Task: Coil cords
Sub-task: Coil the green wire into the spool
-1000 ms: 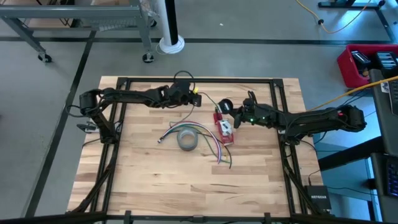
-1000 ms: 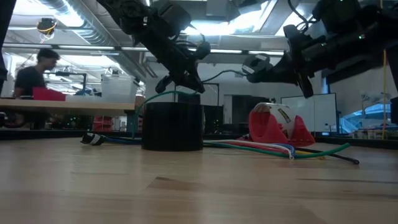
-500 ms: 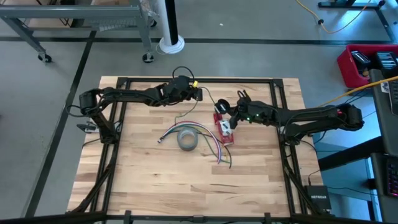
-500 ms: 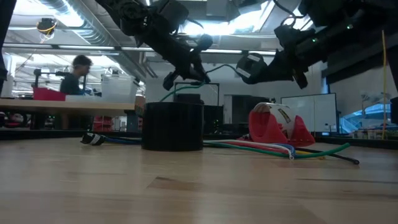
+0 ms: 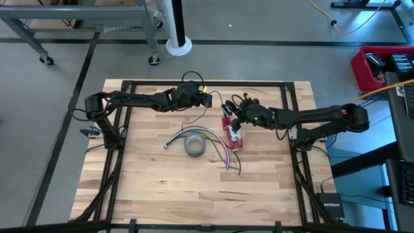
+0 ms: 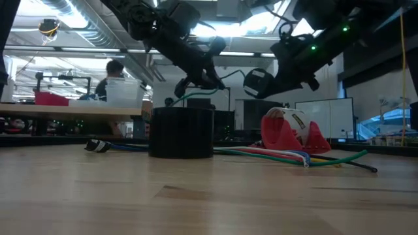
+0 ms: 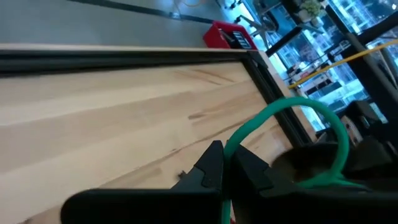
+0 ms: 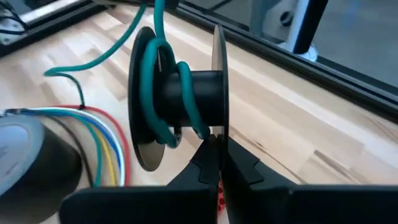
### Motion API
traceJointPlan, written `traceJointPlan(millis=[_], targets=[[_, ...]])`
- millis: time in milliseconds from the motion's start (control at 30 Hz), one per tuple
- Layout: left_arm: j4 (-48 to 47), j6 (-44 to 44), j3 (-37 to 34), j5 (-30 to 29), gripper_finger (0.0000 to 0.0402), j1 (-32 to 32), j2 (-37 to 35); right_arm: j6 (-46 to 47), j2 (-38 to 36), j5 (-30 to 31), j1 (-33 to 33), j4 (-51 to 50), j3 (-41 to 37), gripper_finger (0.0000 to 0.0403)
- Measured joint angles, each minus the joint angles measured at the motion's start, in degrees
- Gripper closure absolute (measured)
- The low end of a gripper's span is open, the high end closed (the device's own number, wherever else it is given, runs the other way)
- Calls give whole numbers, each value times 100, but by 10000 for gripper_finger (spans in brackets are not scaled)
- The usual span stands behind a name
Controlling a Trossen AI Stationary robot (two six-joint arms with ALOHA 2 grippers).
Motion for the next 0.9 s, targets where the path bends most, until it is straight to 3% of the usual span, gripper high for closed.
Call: traceJointPlan(millis=[267,900], targets=[[214,-39,0,118,401,-210,2,5,440,405,-4,-286,433,400],[1040,516,0,141,401,-1110,2,27,572,409,-4,154,775,400]])
